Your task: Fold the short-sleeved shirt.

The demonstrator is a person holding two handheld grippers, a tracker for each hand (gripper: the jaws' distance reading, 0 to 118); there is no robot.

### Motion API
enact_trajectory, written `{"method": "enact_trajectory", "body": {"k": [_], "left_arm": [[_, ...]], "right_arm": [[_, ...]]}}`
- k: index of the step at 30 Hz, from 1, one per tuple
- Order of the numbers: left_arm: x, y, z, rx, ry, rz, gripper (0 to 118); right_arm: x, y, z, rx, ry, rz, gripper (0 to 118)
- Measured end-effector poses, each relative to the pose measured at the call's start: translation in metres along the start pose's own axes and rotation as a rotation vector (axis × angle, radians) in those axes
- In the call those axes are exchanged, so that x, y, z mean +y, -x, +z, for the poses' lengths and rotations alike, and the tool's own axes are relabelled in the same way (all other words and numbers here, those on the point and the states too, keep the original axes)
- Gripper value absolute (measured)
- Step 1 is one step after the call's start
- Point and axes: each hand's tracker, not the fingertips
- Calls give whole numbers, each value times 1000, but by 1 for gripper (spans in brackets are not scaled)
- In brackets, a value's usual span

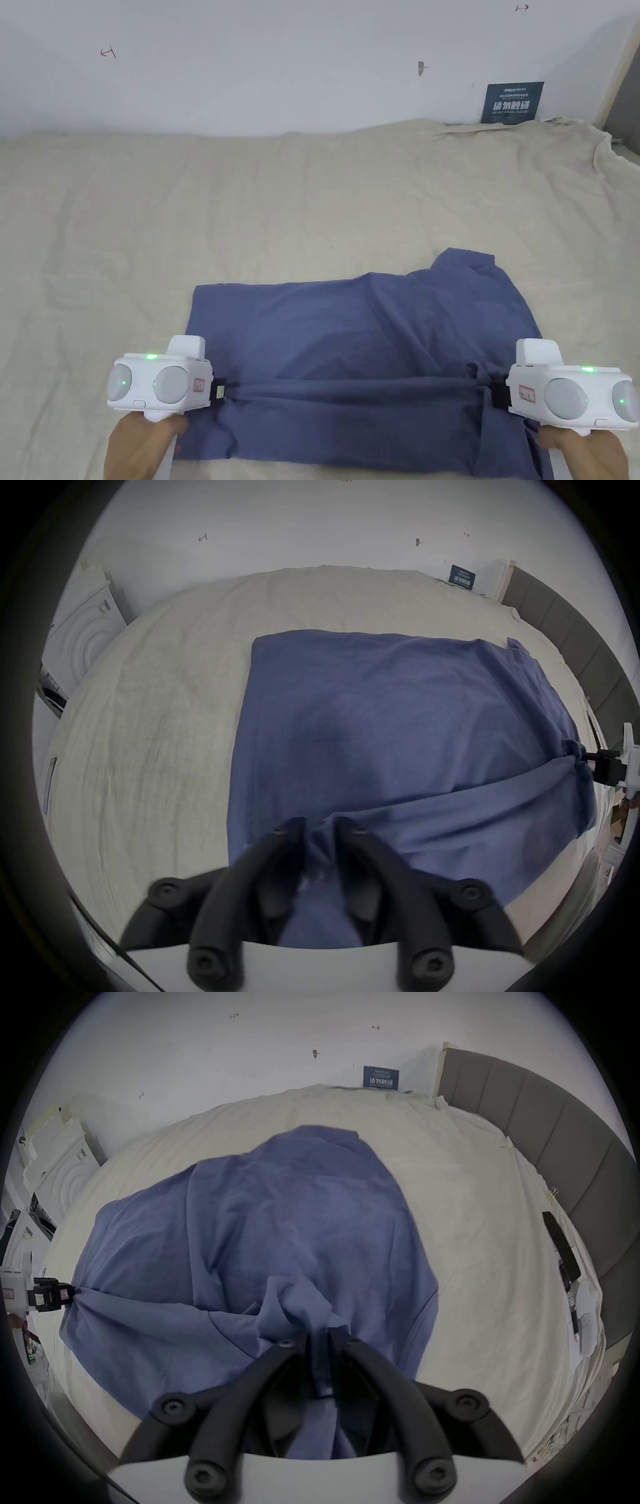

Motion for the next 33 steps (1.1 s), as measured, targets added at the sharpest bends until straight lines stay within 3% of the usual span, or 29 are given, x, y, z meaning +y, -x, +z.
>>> {"method": "enact_trajectory", "body": {"k": [2, 4, 14, 19, 22, 24, 25, 26, 27, 28, 29, 33], "left_arm": [[3, -1, 16, -6, -8, -8, 89], [4, -1, 25, 5, -27, 0, 111], [0, -1, 121, -25, -362, 20, 114], [-20, -2, 156, 3, -448, 1, 113], [-36, -3, 169, 24, -510, -25, 105], [-48, -3, 175, 38, -559, -29, 81], [-54, -4, 177, 42, -578, -27, 64], [-58, -6, 179, 47, -592, -26, 35], [-64, -6, 181, 46, -604, -19, 16], [-68, -6, 183, 41, -606, -21, 4], [-72, -6, 184, 30, -613, -27, 0], [-81, -10, 186, 50, -590, -59, 0]], "right_arm": [[1, 2, 14, -8, -42, 13, 63], [4, 0, 30, 0, -86, 18, 87], [1, 8, 151, 9, -435, 31, 93], [-18, 12, 191, 25, -525, 23, 96], [-33, 18, 209, 18, -578, 17, 96], [-42, 18, 213, -4, -610, 24, 93], [-47, 19, 215, -27, -625, 25, 83], [-50, 20, 217, -37, -634, 29, 55], [-55, 20, 219, -38, -640, 29, 16], [-57, 19, 218, -43, -644, 37, 0], [-58, 19, 217, -49, -644, 40, 0], [-66, 17, 215, -25, -633, 31, 0]]}}
